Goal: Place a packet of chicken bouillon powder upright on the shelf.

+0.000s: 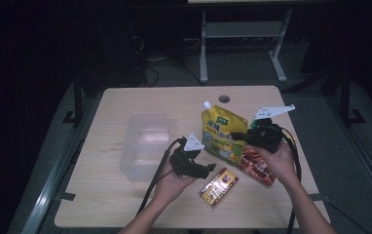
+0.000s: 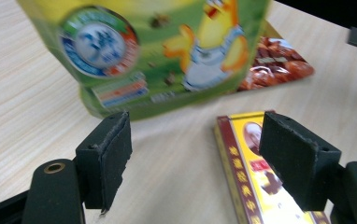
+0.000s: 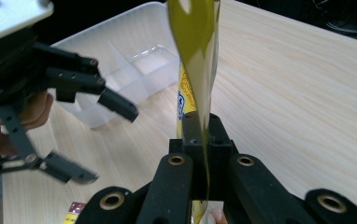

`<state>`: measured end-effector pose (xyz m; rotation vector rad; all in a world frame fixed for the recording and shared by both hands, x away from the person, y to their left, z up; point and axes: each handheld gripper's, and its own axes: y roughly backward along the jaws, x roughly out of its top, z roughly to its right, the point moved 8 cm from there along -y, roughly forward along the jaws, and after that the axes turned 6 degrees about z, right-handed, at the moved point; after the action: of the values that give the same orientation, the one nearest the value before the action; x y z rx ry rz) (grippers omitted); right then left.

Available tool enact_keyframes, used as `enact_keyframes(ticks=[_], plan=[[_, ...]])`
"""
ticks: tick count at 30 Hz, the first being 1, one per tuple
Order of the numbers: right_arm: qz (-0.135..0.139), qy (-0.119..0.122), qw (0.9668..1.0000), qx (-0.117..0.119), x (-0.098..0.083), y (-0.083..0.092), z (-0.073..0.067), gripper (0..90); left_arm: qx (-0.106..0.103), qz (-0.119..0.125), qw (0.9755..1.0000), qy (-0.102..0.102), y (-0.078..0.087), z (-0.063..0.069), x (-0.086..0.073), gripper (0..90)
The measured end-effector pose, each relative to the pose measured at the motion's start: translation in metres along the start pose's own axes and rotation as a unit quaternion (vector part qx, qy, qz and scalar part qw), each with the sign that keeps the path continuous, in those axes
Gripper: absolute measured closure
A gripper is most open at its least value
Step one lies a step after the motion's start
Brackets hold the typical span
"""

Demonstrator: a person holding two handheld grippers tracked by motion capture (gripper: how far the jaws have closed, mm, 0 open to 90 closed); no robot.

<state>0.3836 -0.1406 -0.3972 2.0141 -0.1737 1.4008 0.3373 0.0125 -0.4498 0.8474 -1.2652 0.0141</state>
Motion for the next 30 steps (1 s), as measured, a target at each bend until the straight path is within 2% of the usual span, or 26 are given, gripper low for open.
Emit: enact_keyframes(ticks=[5,7,10,11,13,19,30], plan=[[0.000,0.010,0.9999,0.007,0.013,0.001,-0.004,89.6,-0.013,0.009,0.9998,-0.013,0.012,0.009,-0.005,24.1],[0.001,0.016,0.9998,0.010,0.018,0.000,-0.006,89.6,-0.017,0.019,0.9996,-0.008,0.015,0.014,-0.008,23.8],[0.004,0.018,0.9997,0.016,0.024,0.000,-0.009,89.6,-0.023,0.015,0.9994,-0.019,0.020,0.016,-0.014,23.2],[0.005,0.019,0.9997,0.017,0.026,0.000,-0.009,89.6,-0.026,0.020,0.9994,-0.013,0.021,0.018,-0.015,23.1],[0.007,0.021,0.9995,0.023,0.030,0.000,-0.011,89.6,-0.028,0.022,0.9992,-0.019,0.024,0.018,-0.018,22.9],[0.009,0.021,0.9990,0.037,0.038,-0.002,-0.016,89.6,-0.038,0.033,0.9986,-0.018,0.031,0.023,-0.024,22.6],[0.013,0.028,0.9976,0.061,0.054,-0.008,-0.025,89.6,-0.052,0.032,0.9979,-0.022,0.038,0.031,-0.038,22.6]])
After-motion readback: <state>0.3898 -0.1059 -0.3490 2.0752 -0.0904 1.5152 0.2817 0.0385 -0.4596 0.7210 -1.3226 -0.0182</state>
